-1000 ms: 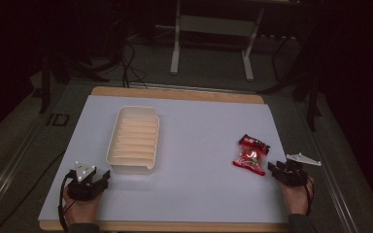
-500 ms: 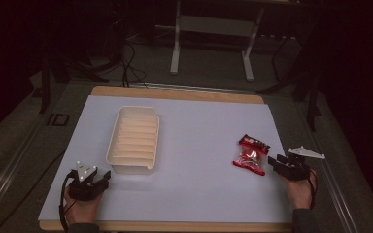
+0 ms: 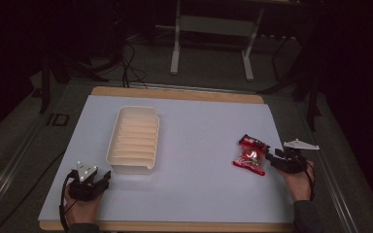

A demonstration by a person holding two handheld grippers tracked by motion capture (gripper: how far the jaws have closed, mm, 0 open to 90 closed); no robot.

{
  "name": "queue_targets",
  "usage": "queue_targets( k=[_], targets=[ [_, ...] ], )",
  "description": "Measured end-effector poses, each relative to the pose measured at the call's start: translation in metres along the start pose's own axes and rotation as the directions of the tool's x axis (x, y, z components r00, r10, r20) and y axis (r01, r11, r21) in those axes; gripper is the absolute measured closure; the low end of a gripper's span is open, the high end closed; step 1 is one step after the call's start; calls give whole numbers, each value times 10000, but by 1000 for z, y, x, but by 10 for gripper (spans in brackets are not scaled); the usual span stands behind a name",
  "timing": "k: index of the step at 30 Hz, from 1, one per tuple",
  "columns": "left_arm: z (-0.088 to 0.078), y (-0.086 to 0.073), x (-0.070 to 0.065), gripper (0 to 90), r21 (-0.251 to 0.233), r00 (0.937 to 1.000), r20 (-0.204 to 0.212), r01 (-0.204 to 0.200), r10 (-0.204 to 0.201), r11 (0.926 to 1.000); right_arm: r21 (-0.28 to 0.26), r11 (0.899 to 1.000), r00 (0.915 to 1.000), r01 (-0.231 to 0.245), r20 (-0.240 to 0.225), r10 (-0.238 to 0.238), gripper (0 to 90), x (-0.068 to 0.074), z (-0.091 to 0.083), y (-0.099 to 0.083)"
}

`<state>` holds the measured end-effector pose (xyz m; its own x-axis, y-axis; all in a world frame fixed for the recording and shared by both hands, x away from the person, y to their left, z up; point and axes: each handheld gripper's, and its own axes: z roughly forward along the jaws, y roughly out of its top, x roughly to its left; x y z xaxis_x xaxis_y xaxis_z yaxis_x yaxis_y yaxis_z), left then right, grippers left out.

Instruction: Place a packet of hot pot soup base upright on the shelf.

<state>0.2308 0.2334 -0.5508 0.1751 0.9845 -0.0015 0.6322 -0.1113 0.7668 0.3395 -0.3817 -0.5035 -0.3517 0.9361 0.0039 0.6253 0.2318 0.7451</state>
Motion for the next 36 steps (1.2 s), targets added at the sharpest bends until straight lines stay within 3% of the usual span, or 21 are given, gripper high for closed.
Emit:
queue_targets(
  k=[8, 36],
  targets=[
    [0, 0, 0, 473, 4, 10000, -15, 18, -18, 10000, -41, 9999, 9999, 96, -83, -97, 497, -1, 4, 8],
    [0, 0, 0, 478, 3, 10000, -4, 57, -57, 10000, 30, 9979, 9969, -642, -452, 643, 502, -16, 32, 33]
  ],
)
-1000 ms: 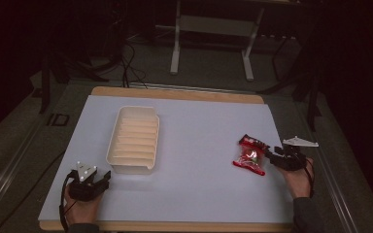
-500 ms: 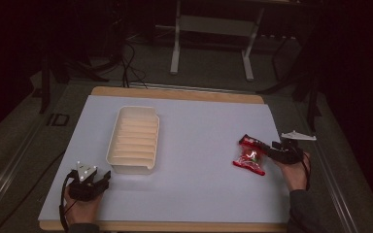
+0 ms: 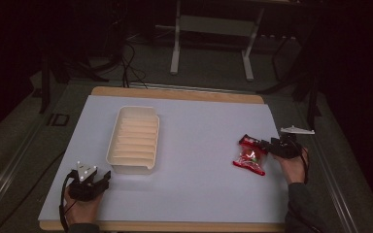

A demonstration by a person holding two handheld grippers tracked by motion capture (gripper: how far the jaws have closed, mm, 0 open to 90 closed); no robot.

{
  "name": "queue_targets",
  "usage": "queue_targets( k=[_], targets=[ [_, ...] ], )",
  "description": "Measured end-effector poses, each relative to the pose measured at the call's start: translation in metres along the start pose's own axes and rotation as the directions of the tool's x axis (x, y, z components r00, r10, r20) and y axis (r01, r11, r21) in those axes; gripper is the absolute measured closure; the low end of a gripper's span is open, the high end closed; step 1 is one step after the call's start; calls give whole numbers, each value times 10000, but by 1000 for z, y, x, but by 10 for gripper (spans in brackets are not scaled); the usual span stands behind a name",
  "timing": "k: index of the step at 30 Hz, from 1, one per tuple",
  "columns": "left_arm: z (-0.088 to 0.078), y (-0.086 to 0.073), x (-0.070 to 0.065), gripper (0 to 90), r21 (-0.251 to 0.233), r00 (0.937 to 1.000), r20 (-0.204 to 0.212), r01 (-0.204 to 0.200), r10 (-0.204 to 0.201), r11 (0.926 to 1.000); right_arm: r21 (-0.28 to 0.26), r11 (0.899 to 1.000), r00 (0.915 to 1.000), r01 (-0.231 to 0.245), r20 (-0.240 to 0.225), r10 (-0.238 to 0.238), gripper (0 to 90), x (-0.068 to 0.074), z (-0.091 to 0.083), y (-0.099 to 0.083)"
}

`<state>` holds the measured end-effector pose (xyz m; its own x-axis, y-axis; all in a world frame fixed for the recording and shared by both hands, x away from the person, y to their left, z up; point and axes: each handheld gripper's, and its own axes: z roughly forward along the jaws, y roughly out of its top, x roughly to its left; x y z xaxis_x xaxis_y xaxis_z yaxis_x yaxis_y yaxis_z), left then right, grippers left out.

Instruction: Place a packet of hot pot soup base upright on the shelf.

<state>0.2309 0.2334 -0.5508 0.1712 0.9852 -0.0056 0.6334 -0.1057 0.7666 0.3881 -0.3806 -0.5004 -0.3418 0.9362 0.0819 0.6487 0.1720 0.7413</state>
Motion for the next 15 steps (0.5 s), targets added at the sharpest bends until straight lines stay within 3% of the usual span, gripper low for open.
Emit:
queue_targets(
  k=[8, 15],
  targets=[
    [0, 0, 0, 477, -1, 10000, 2, -13, 13, 10000, 82, 9982, 9981, -591, -171, 592, 483, -10, 8, 1],
    [0, 0, 0, 476, -8, 10000, 12, -6, 6, 10000, 330, 9918, 9903, -1235, -598, 1253, 449, -19, 19, 3]
  ],
)
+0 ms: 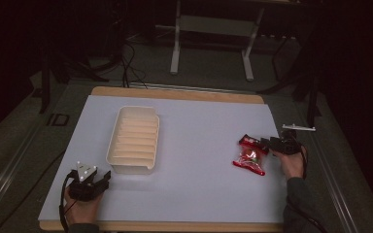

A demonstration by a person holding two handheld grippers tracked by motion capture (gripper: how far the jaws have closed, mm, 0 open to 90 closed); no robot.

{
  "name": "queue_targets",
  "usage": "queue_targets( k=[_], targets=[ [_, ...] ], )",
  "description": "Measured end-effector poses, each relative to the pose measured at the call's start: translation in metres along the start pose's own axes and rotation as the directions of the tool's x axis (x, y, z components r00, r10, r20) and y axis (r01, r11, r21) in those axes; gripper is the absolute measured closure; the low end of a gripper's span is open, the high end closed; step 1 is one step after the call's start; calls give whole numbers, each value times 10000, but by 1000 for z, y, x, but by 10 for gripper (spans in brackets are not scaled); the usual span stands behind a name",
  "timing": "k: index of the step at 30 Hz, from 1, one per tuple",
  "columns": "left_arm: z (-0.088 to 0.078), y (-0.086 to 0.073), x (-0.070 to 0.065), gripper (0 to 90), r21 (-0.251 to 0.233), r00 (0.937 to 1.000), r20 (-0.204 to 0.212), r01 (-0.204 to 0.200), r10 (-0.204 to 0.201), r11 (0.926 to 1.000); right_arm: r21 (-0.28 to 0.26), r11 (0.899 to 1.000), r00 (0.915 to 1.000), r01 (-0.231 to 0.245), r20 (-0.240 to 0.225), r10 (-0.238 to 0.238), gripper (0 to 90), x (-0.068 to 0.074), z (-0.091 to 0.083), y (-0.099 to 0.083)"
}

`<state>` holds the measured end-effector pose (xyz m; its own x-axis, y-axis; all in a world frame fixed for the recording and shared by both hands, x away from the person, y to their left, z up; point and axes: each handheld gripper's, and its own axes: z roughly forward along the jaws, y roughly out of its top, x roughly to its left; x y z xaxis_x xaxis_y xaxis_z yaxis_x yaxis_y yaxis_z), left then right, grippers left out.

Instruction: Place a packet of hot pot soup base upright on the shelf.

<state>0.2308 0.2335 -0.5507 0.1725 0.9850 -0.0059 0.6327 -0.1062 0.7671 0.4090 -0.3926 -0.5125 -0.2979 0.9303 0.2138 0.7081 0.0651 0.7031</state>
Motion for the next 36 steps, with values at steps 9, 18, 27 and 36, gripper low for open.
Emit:
queue_targets(
  k=[9, 18, 27, 36],
  targets=[
    [0, 0, 0, 475, 7, 10000, 9, -8, 8, 10000, 521, 9970, 9977, -568, -346, 586, 395, -3, 14, 1],
    [0, 0, 0, 474, 7, 10000, 16, -23, 23, 10000, 1087, 9915, 9935, -709, -813, 799, 379, -6, 26, -3],
    [0, 0, 0, 471, 19, 10000, -5, -47, 47, 10000, 1561, 9871, 9973, -365, -567, 458, 686, -1, 19, -3],
    [0, 0, 0, 471, 8, 10000, 4, -38, 38, 10000, 1637, 9864, 9966, 179, -818, -46, 872, 5, 11, -1]
  ],
)
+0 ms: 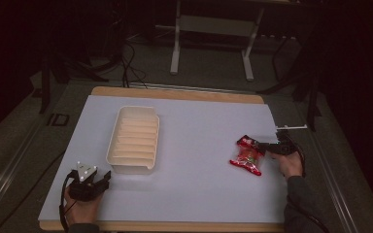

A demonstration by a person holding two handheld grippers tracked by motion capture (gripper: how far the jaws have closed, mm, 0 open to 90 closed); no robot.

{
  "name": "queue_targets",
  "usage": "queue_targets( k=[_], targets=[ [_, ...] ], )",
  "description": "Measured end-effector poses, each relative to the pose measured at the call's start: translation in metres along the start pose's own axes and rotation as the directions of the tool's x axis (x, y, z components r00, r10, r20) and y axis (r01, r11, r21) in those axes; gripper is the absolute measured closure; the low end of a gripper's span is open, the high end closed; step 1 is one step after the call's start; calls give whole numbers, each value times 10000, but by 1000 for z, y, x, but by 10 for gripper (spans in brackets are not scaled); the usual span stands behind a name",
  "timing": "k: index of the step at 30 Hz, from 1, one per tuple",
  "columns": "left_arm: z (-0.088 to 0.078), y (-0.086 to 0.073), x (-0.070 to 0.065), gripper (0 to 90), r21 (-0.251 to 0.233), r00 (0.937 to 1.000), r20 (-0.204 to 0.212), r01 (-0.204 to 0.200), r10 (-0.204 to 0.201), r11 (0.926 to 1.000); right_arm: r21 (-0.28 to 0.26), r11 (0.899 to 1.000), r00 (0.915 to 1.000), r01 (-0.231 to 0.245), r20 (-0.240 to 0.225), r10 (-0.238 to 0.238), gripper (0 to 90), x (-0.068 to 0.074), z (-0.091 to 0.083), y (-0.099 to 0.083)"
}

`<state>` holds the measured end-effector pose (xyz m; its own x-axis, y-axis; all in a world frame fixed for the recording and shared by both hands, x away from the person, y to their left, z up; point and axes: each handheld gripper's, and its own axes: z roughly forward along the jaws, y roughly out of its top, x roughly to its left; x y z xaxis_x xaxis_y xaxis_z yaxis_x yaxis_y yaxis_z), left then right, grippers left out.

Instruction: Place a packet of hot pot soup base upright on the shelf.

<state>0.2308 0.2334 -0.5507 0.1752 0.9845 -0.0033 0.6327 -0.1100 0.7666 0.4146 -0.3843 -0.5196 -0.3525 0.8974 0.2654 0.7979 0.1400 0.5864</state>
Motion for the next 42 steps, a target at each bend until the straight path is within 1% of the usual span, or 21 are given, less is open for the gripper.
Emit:
queue_targets(
  k=[6, 11, 17, 24, 25, 27, 34, 37, 39, 42],
  targets=[
    [0, 0, 0, 471, 1, 10000, 1, -10, 10, 10000, -133, 9998, 9999, 166, 2, -166, 877, 3, -5, 1],
    [0, 0, 0, 471, -8, 10000, -7, -25, 25, 10000, -311, 9986, 9990, 437, -92, -440, 879, 7, -12, 4],
    [0, 0, 0, 471, -1, 10000, -5, -17, 17, 10000, -535, 9966, 9977, 632, -192, -643, 881, 11, -18, 6],
    [0, 0, 0, 471, -4, 10000, -8, -24, 24, 10000, -695, 9935, 9957, 907, -110, -917, 884, 18, -25, 9],
    [0, 0, 0, 471, -13, 10000, -6, -7, 7, 10000, -771, 9916, 9944, 1035, -137, -1049, 884, 20, -28, 10],
    [0, 0, 0, 472, -11, 10000, -6, -6, 6, 10000, -831, 9903, 9935, 1116, -142, -1131, 884, 22, -30, 11],
    [0, 0, 0, 471, -1, 10000, -7, -16, 16, 10000, -1165, 9806, 9866, 1576, -229, -1613, 884, 33, -42, 14],
    [0, 0, 0, 471, -4, 10000, -11, -14, 14, 10000, -1312, 9745, 9819, 1819, -281, -1870, 884, 39, -47, 16],
    [0, 0, 0, 471, -3, 10000, -18, -15, 15, 10000, -1396, 9682, 9768, 2078, -231, -2130, 884, 43, -50, 16],
    [0, 0, 0, 471, -25, 10000, -21, 1, -1, 10000, -1495, 9615, 9714, 2306, -220, -2364, 884, 49, -53, 17]
  ],
)
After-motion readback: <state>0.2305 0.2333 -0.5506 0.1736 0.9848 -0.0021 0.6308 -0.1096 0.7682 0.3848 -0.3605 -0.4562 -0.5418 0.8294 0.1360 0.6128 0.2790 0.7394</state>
